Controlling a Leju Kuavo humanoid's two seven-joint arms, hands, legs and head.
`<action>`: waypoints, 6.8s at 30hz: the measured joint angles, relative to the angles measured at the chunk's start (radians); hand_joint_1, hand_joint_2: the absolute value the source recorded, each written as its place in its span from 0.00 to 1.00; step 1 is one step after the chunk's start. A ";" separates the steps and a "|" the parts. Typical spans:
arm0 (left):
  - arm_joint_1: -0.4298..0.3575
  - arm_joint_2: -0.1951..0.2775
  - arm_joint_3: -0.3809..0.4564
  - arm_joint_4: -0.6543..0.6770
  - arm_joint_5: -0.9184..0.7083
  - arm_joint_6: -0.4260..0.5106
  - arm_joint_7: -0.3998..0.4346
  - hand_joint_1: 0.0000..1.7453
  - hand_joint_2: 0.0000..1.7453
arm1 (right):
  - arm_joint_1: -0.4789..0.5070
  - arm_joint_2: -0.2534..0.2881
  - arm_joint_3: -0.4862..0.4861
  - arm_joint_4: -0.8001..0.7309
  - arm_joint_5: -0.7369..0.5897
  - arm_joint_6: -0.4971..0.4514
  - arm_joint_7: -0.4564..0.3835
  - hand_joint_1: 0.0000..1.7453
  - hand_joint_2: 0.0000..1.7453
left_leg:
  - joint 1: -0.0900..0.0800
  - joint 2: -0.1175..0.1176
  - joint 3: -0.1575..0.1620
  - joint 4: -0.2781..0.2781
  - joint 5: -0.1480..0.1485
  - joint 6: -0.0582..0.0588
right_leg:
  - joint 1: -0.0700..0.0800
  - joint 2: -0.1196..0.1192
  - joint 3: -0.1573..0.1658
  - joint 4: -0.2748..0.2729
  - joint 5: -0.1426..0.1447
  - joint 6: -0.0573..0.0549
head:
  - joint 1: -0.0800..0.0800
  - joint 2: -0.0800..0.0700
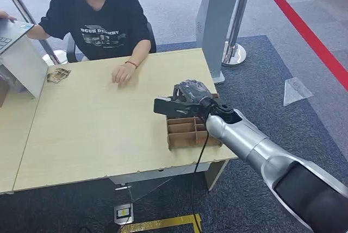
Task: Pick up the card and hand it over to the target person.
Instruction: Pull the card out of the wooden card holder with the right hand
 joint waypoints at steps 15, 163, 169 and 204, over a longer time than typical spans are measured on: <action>-0.007 -0.008 -0.014 0.000 -0.010 0.003 0.010 0.00 1.00 | 0.010 -0.003 0.005 0.005 0.011 0.023 0.034 0.73 1.00 | 0.000 -0.001 0.000 0.000 0.000 0.000 | 0.000 -0.001 0.001 -0.001 0.000 0.000 | 0.000 0.000; -0.006 -0.022 -0.014 0.001 0.010 -0.003 0.012 0.00 1.00 | -0.042 0.067 0.067 0.195 0.028 0.050 0.065 0.46 1.00 | 0.000 -0.001 0.001 -0.001 0.001 0.000 | 0.001 -0.001 0.002 -0.001 0.000 0.000 | 0.000 0.000; -0.006 -0.024 -0.015 0.001 0.010 -0.002 0.012 0.00 1.00 | -0.035 0.068 0.072 0.187 0.034 0.050 0.084 0.51 1.00 | 0.001 -0.001 0.002 -0.001 0.001 0.000 | 0.001 -0.001 0.002 -0.001 0.000 0.000 | 0.000 0.000; -0.008 -0.027 -0.009 0.002 0.021 0.005 0.010 0.00 1.00 | -0.032 0.067 0.129 0.138 0.132 0.081 0.195 0.45 1.00 | 0.001 -0.002 0.002 -0.001 0.001 0.000 | 0.001 -0.001 0.003 -0.001 0.000 0.000 | 0.000 0.000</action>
